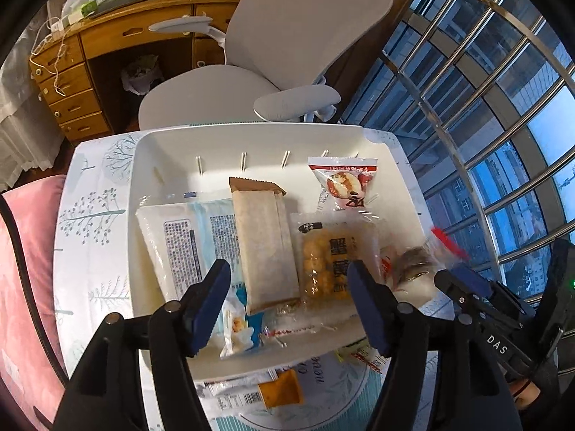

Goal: Organize snacks
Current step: 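Withdraw both tools from the tray toward the remaining snacks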

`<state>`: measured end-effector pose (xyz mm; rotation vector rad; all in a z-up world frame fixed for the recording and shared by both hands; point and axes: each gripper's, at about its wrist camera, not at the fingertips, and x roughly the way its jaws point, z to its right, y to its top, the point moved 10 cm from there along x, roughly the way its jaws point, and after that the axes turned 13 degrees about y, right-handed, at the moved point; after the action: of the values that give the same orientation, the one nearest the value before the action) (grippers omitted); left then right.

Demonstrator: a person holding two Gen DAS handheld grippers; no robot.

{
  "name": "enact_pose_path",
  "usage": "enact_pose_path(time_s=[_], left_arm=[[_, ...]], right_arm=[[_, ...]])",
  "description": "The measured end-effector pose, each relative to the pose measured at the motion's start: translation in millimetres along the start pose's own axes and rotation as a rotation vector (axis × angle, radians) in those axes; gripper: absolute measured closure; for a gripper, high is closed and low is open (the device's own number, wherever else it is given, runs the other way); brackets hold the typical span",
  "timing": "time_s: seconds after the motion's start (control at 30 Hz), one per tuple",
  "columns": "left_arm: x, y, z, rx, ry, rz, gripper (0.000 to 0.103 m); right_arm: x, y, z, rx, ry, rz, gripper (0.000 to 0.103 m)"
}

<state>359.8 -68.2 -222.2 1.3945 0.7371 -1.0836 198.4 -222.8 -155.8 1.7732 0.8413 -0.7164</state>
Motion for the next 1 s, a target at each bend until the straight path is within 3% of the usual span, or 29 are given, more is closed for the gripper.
enact_pose_path(time_s=[0.07,0.53,1.0], left_arm=[[-10.7,-3.4,-0.7,-0.015,0.01,0.009,0.03],[-61.6,-50.9,0.6,-0.116,0.06,0.039,0.027],[-47.2,-128.8,-21.2,-0.273,0.125,-0.03,0.021]], right_arm=[[-5.6,-0.1,2.1,0.018,0.009,0.005,0.053],[-39.1,-16.7,19.5,0.111,0.081,-0.049,0.053],[-23.2,-71.8,44.8,0.378,0.173,-0.228,0.052]])
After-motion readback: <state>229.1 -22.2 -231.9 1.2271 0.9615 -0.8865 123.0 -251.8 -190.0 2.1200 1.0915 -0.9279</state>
